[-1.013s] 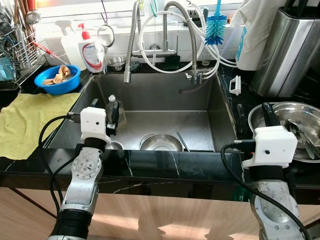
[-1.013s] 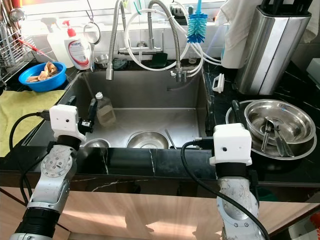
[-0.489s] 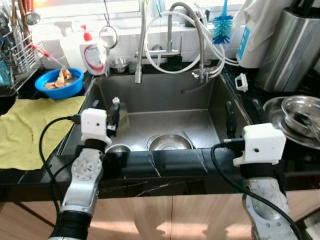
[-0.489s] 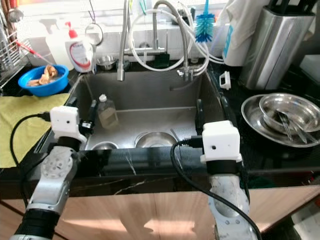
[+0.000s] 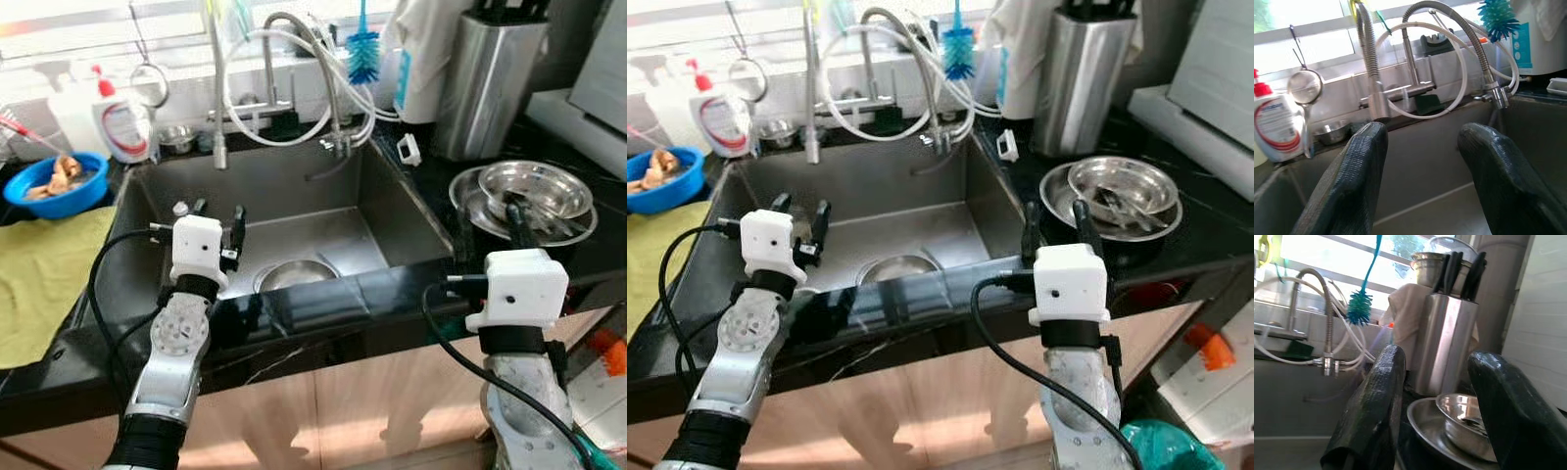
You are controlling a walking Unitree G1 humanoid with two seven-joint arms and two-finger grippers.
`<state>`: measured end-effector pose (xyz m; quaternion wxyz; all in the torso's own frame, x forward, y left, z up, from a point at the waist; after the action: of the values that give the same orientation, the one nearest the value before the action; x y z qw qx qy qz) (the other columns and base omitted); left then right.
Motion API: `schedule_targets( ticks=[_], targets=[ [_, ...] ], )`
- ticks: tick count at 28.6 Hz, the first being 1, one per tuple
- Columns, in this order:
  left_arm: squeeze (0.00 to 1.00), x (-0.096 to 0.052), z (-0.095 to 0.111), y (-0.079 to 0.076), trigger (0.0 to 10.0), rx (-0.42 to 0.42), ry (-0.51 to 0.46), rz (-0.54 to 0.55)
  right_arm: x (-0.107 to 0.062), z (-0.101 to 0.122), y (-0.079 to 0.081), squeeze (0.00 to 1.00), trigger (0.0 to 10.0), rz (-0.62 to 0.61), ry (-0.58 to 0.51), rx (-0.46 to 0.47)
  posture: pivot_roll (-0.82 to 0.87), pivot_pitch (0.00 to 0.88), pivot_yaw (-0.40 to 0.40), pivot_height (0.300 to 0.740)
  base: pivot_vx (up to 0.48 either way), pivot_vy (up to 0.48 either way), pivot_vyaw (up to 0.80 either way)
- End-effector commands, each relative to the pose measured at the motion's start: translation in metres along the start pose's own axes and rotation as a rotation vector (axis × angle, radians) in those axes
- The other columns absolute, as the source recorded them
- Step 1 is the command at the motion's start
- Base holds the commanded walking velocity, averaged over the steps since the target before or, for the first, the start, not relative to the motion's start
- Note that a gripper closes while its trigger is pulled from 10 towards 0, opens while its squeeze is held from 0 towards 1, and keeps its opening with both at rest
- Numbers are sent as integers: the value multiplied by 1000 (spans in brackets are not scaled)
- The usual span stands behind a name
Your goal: Kitchen organization
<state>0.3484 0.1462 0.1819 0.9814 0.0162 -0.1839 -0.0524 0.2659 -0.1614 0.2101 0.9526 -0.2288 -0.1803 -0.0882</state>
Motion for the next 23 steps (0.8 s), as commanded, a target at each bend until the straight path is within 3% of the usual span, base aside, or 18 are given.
schedule_targets(
  ticks=[1, 17, 18, 23],
  targets=[
    [0, 2, 5, 1, 10000, 7, -12, -5, 0, -1, 0, 0, 10000, -6, 2, 4, -157, 0, 81, 740, 0, 0, 0],
    [0, 0, 0, -3, 10000, -12, 11, -22, -4, -6, -25, 0, 10000, -85, 19, -62, -160, 0, 83, 740, 0, 0, 0],
    [0, 0, -1, -4, 10000, -13, 13, -22, -5, -8, -27, 1000, 10000, -92, 29, -66, -160, 0, 83, 740, 0, 0, 0],
    [0, -2, -3, -4, 10000, -12, 18, -25, -12, -18, -47, 1000, 10000, -154, 74, -111, -162, 0, 82, 740, 0, 0, 0]
  ],
)
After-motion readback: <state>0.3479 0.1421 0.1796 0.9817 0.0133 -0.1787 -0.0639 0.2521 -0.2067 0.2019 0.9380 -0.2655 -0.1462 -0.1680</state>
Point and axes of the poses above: a point about 5 cm out from each wrist's last joint towards the gripper, its own x axis pointing out of the wrist towards the gripper, its own z axis along the axis of the wrist's last joint, y = z × x, the point moved 4 cm from there along x, pointing out of the wrist towards the gripper, and after that the axes turned 8 degrees about -x, right-handed, at the moved point
